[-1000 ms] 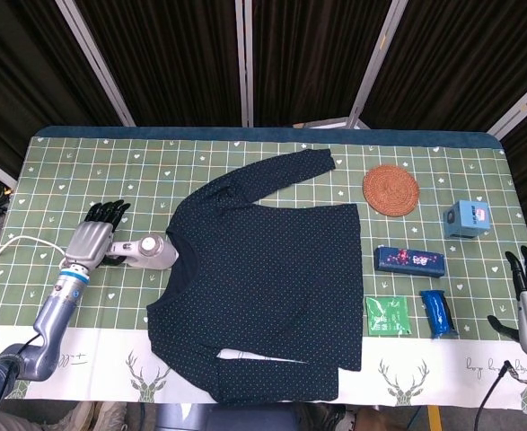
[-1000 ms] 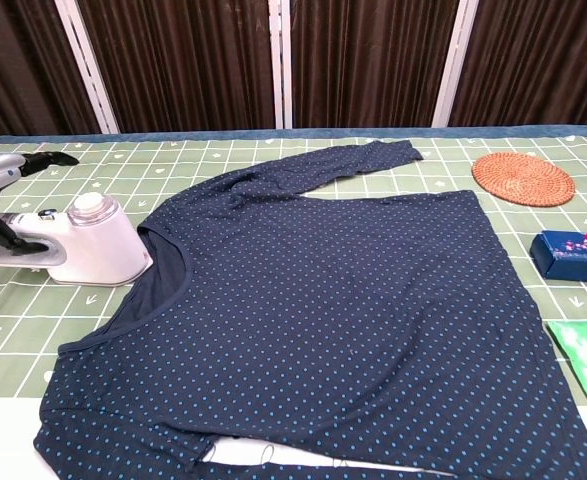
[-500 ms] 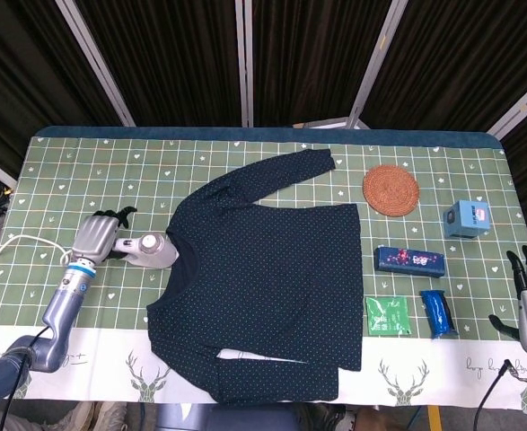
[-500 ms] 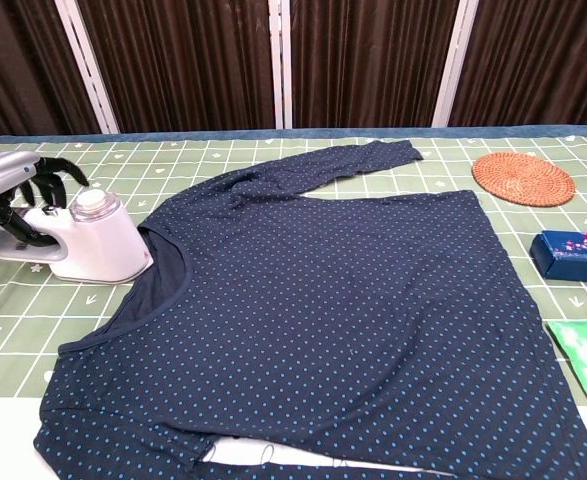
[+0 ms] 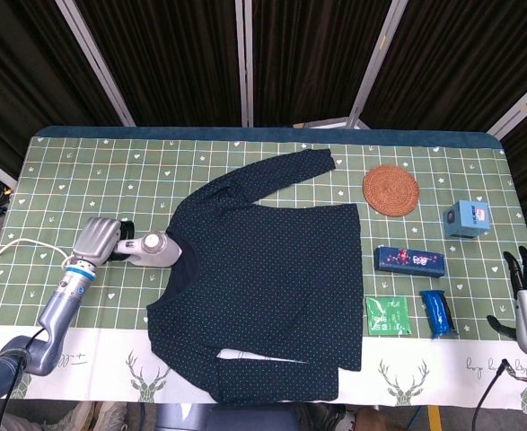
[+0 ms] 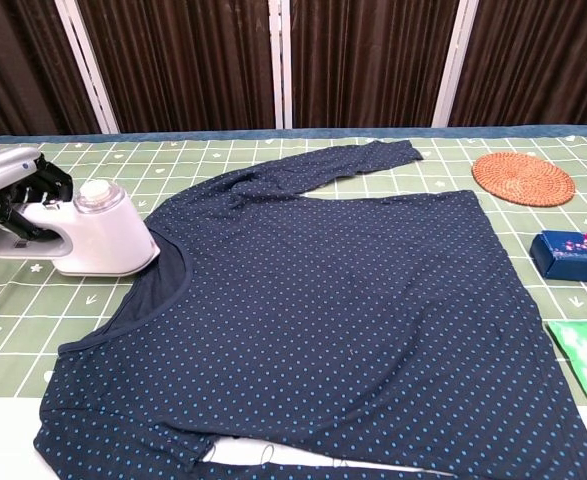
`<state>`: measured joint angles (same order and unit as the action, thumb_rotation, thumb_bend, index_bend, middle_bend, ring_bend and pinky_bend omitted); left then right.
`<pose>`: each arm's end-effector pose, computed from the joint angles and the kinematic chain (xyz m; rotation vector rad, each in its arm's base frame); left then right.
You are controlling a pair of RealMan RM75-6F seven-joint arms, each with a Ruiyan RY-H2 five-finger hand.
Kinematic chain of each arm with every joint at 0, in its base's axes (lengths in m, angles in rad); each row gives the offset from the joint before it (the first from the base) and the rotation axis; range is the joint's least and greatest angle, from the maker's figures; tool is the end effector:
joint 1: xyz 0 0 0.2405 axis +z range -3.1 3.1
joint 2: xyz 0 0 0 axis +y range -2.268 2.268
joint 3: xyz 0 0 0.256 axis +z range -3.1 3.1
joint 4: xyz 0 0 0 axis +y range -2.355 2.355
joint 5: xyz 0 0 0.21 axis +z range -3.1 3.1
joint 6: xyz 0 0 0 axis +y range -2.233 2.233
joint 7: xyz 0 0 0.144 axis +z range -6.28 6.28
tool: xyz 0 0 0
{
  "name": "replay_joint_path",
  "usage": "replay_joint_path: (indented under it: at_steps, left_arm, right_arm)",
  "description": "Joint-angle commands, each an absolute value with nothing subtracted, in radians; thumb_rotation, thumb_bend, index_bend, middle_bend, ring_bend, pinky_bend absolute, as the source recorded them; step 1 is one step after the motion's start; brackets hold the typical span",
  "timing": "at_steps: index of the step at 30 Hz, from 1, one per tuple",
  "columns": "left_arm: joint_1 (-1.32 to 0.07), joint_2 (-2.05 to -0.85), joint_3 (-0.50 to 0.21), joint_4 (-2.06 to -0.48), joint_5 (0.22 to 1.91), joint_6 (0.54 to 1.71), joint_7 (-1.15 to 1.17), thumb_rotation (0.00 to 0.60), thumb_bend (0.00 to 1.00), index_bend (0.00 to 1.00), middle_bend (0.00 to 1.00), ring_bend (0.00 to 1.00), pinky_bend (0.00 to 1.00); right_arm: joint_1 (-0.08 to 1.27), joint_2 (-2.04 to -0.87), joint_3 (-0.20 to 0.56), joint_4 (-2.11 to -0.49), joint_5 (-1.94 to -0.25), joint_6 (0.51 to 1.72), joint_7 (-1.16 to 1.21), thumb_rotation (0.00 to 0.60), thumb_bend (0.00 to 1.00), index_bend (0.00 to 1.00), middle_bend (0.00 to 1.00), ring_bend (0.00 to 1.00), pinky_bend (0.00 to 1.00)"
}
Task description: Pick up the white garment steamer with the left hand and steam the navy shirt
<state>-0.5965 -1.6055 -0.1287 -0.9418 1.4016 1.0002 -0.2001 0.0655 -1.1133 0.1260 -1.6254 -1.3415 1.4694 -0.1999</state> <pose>-0.2770 0.3655 0.0218 -1.6752 -0.9738 -0.9222 -0.3275 -0.1886 0.1771 1.2693 -0.8087 0.7080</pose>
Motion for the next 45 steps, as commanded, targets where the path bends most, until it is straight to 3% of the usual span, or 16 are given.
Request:
replay_joint_path:
  at_steps: [1, 8, 14, 27, 45]
  left_arm:
    - [-0.600, -1.573, -0.125, -0.997, 1.439, 1.040, -0.248, 0.600, 0.38, 0.85, 0.91, 0.81, 0.99]
    - [-0.661, -1.538, -0.149, -1.115, 1.467, 1.034, -0.227, 0.600, 0.38, 0.85, 0.91, 0.81, 1.00]
    - [-0.750, -1.599, -0.186, -1.147, 1.469, 0.991, -0.154, 0.600, 0.38, 0.86, 0.91, 0.81, 1.00]
    - [-0.856, -1.845, -0.179, -0.910, 1.482, 0.972, -0.127, 0.600, 0.39, 0.86, 0.91, 0.81, 1.00]
    - [-0.850, -1.897, -0.107, -0.840, 1.528, 1.008, -0.181, 0.600, 0.39, 0.86, 0.91, 0.81, 1.00]
  right_arm:
    - [0.065, -1.113, 0.126, -1.627, -1.341, 1.470, -0.198, 0.600, 0.00, 0.00, 0.00, 0.00, 0.00]
    - [0.063, -1.107, 0.127, -1.633, -1.345, 1.475, -0.187, 0.600, 0.00, 0.00, 0.00, 0.00, 0.00]
    - [0.069, -1.100, 0.133, -1.627, -1.330, 1.455, -0.161, 0.600, 0.00, 0.00, 0.00, 0.00, 0.00]
    - [0.062, -1.085, 0.144, -1.606, -1.292, 1.441, -0.110, 0.600, 0.00, 0.00, 0.00, 0.00, 0.00]
    - [0.064, -1.080, 0.144, -1.605, -1.288, 1.435, -0.098, 0.600, 0.00, 0.00, 0.00, 0.00, 0.00]
